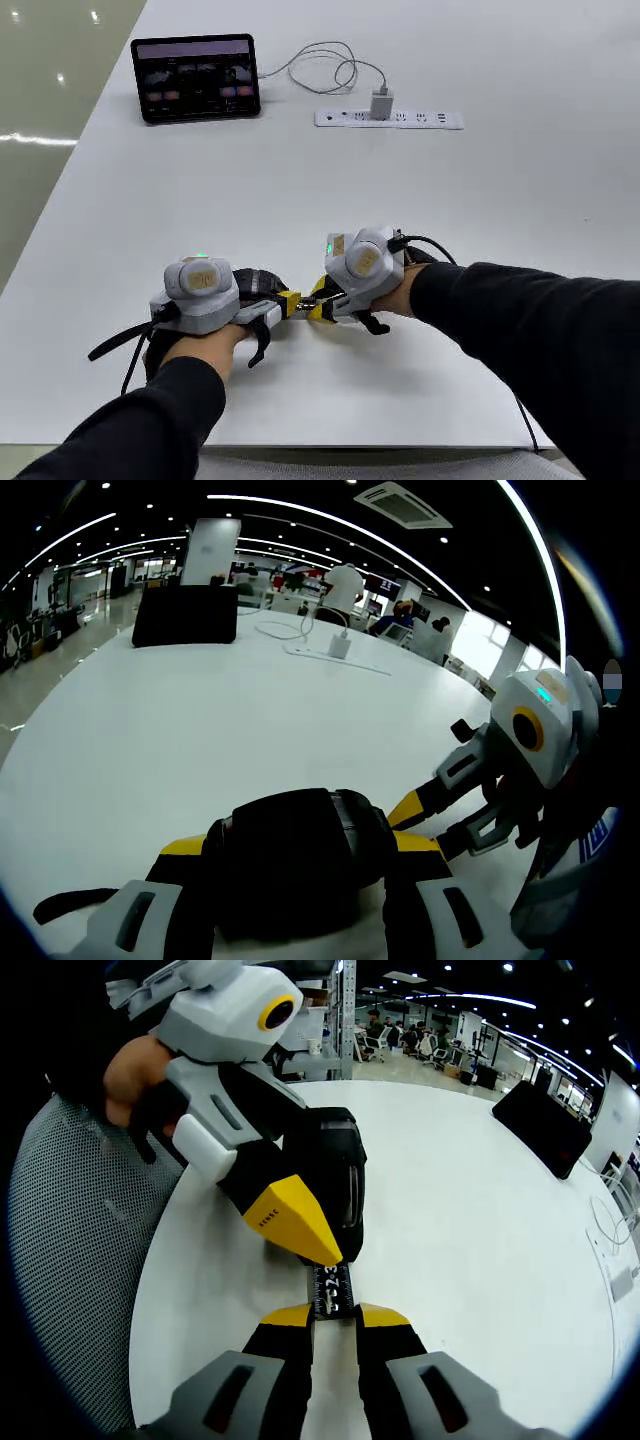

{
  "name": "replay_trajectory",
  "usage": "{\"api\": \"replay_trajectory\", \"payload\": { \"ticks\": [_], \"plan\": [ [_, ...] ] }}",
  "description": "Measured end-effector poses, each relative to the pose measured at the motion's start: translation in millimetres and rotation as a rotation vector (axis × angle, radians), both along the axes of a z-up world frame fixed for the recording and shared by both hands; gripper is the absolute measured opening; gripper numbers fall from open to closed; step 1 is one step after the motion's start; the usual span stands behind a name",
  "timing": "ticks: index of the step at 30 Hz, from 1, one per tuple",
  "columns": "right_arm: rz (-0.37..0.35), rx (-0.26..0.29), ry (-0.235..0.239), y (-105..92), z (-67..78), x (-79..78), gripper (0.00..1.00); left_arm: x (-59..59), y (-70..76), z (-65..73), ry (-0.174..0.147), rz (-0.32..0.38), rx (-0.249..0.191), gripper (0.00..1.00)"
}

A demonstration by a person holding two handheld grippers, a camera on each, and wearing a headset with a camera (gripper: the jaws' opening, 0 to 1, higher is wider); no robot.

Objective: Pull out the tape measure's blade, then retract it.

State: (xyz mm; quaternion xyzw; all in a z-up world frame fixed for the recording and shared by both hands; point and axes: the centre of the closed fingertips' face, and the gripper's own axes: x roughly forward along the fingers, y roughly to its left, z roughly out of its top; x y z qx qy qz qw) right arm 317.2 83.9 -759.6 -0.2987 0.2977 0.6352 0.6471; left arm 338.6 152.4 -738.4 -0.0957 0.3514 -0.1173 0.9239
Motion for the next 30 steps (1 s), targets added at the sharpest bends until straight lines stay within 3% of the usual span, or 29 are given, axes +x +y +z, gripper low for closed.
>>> {"api": "replay_trajectory", "payload": {
  "ticks": [14,30],
  "plan": [
    [0.005,0.03,-0.001,6.7,-0.4,0.2,0.1,0.2,0.4,0.0,0.002,0.001,-0.004,0.64],
    [0.007,0.007,0.007,12.0,-0.6,-1.7,0.1,-0.4,-0.5,0.5,0.0,-0.004,-0.007,0.63]
  ]
}}
